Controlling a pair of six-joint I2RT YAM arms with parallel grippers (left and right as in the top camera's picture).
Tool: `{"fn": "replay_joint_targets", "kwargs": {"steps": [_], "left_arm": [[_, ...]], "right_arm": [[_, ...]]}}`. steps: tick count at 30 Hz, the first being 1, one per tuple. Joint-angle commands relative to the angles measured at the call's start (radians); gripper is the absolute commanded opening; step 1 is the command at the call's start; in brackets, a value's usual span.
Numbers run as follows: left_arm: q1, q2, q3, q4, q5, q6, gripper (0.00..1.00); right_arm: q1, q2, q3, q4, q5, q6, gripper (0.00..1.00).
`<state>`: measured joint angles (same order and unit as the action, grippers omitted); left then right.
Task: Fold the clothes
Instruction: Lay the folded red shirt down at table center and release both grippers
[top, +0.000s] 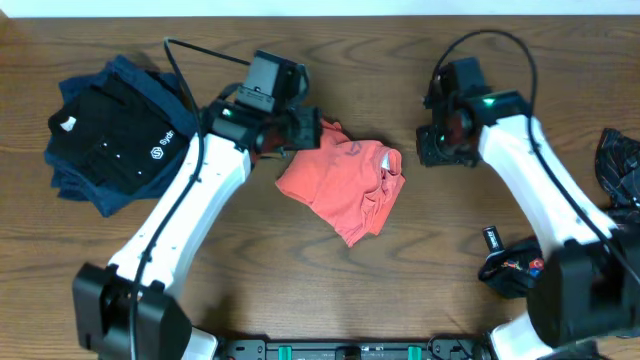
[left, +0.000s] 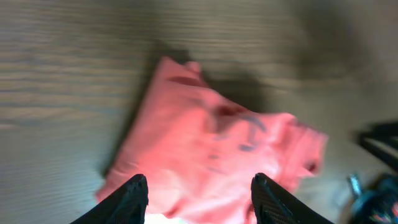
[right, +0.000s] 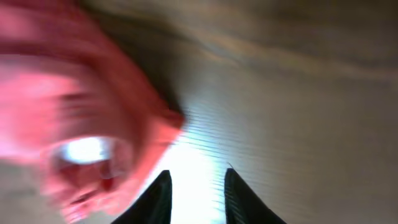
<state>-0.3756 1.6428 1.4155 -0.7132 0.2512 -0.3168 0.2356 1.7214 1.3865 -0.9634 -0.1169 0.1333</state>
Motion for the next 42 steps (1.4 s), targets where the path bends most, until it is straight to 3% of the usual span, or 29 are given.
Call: {"fn": "replay_joint_targets", "kwargs": {"steps": [1,15,21,23,25,26,29,42], "left_arm": [[0.013,0.065,0.004,-0.003,-0.021,0.009,0.56],[0.013,0.308,0.004,0.032,-0.021,0.013,0.55],[0.013,0.366,0.004,0.046,-0.037,0.013,0.55],[0.013,0.375,0.004,0.043,-0.047,0.013,0.56],[0.013,0.377,0.004,0.028,-0.085,0.013,0.56],[0.013,0.377,0.004,0.018,-0.108,0.013,0.56],[0.013,0.377,0.004,-0.013,-0.167,0.013,0.57],[0.013,0.377,-0.05,-0.026,-0.193,0.012,0.57]], "right_arm": [[0.001,-0.023,0.01,0.008,-0.269,-0.136,0.32],[0.014,0.035,0.006,0.045,-0.533,-0.18,0.29],[0.04,0.159,0.006,0.06,-0.54,-0.181,0.3],[0.043,0.211,0.006,0.081,-0.536,-0.18,0.25],[0.039,0.27,0.006,0.116,-0.46,-0.156,0.04],[0.036,0.294,0.006,0.132,-0.389,-0.117,0.01],[0.022,0.353,0.006,0.171,-0.205,-0.052,0.01],[-0.016,0.375,0.006,0.217,0.148,0.057,0.01]]}}
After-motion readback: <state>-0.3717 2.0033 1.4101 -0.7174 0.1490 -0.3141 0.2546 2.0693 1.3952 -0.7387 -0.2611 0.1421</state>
